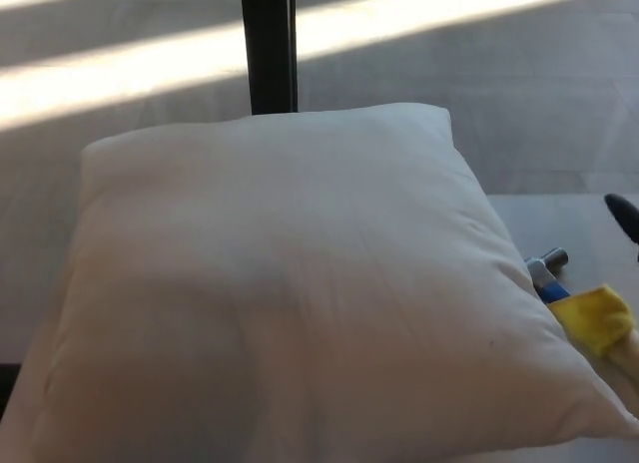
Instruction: A hammer is kept on the right hand side and a pillow is kept on the left hand side on the desk infront of the robot and the robot uses its right hand to pick up the hammer and makes a downward swinging motion to hit the pillow
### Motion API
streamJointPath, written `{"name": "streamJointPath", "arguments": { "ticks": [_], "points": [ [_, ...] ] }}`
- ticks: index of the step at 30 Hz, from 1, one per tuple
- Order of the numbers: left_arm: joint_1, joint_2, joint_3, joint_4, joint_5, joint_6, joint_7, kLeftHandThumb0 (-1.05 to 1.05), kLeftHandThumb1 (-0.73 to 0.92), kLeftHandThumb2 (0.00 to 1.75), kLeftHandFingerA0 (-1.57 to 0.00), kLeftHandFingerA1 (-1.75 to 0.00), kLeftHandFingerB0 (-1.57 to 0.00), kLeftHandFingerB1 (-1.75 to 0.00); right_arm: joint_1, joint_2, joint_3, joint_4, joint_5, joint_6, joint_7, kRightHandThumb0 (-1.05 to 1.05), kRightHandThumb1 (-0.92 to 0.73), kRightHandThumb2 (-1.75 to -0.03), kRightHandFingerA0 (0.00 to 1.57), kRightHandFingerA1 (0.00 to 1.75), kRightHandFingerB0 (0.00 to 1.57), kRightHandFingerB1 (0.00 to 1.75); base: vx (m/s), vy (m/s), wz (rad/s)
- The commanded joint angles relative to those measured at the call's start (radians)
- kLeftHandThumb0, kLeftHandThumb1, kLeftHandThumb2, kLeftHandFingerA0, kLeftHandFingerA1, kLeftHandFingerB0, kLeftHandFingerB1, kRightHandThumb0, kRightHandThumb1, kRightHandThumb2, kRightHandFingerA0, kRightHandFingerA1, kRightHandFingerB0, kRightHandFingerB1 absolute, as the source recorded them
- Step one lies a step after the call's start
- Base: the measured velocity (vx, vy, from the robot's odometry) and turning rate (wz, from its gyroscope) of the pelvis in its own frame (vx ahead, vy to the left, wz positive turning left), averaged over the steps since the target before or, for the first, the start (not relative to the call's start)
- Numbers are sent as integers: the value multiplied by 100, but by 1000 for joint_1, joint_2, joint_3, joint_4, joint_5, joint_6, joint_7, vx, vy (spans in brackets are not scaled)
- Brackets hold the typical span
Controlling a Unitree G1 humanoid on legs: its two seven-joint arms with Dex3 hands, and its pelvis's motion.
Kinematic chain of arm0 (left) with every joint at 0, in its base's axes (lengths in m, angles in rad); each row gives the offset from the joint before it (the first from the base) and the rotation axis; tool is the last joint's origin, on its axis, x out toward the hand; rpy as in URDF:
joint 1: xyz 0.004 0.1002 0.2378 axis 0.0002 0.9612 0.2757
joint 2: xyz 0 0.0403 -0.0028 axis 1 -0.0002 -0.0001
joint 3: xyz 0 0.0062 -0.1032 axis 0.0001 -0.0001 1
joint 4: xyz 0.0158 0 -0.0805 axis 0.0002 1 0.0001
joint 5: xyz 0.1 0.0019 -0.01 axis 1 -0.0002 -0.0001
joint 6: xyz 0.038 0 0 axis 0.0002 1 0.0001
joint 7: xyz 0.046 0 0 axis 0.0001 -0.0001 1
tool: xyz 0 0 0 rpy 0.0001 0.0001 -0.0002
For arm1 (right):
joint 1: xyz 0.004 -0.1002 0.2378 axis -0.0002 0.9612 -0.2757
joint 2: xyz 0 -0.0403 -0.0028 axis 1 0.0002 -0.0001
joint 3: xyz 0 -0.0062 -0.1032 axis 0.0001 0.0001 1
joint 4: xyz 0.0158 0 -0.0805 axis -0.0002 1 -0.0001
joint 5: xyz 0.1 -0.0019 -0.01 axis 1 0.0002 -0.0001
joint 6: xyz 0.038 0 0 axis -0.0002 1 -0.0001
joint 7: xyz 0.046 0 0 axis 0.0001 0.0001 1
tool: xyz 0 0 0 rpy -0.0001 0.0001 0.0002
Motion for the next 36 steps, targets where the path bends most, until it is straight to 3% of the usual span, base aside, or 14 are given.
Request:
{"name": "streamJointPath", "arguments": {
  "ticks": [1,8,15,19,20,21,22,30,31,32,33,34,35,36],
  "points": [
    [21,11,-6,4,-14,-43,-22,-59,67,60,-52,-65,-60,-53,-81,-56,186,152,-275,102,38,-85,-54,-96,4,30,9,33,0,0,0],
    [14,12,-8,7,-12,-33,-15,-59,69,61,-50,-65,-62,-53,-82,-37,254,238,-295,121,24,-90,-57,-96,5,27,11,34,0,0,0],
    [13,9,-1,9,-25,-42,-24,-60,66,60,-49,-66,-64,-56,-53,9,320,273,-336,167,21,-82,-53,-96,1,32,11,37,0,0,0],
    [21,12,-17,7,-14,-61,-37,-60,67,61,-50,-65,-57,-53,-43,25,327,303,-353,159,-5,-82,-53,-95,0,36,8,39,0,0,0],
    [19,13,-20,10,-13,-54,-30,-60,68,60,-51,-67,-58,-53,-38,40,324,344,-352,152,-24,-81,-53,-91,3,40,13,41,0,0,0],
    [24,11,-19,11,-16,-59,-36,-61,67,60,-51,-67,-58,-54,-30,42,320,355,-349,140,-24,-81,-67,-62,2,42,20,28,0,0,0],
    [25,12,-21,14,-16,-60,-40,-61,68,60,-51,-66,-58,-53,-28,45,320,370,-355,133,-30,-80,-53,-94,0,41,10,42,0,0,0],
    [30,8,-36,3,-16,-69,-52,-61,69,61,-51,-65,-59,-53,-15,77,380,417,-430,137,-13,-93,-58,-95,4,41,16,46,0,0,0],
    [32,8,-36,3,-19,-71,-56,-61,69,61,-51,-65,-57,-52,-16,85,382,421,-429,142,-3,-82,-68,-61,0,48,22,32,0,0,0],
    [32,7,-31,1,-28,-68,-59,-60,69,61,-53,-65,-58,-52,-19,93,389,424,-433,157,17,-86,-55,-92,5,37,15,45,0,0,0],
    [35,7,-32,2,-28,-75,-67,-63,70,62,-50,-63,-57,-51,-24,102,391,437,-431,165,29,-80,-53,-90,3,39,19,45,0,0,0],
    [31,5,-25,4,-35,-73,-61,-63,69,61,-52,-64,-59,-52,-26,107,390,454,-433,160,28,-80,-53,-88,4,53,18,44,0,0,0],
    [30,8,-38,10,-21,-81,-55,-65,72,62,-51,-64,-59,-52,-29,116,371,475,-415,156,26,-67,-62,-58,17,56,26,33,0,0,0],
    [30,8,-40,11,-19,-83,-55,-65,72,62,-51,-64,-59,-52,-30,119,366,480,-416,155,26,-67,-62,-58,17,56,26,33,0,0,0]
  ]
}}
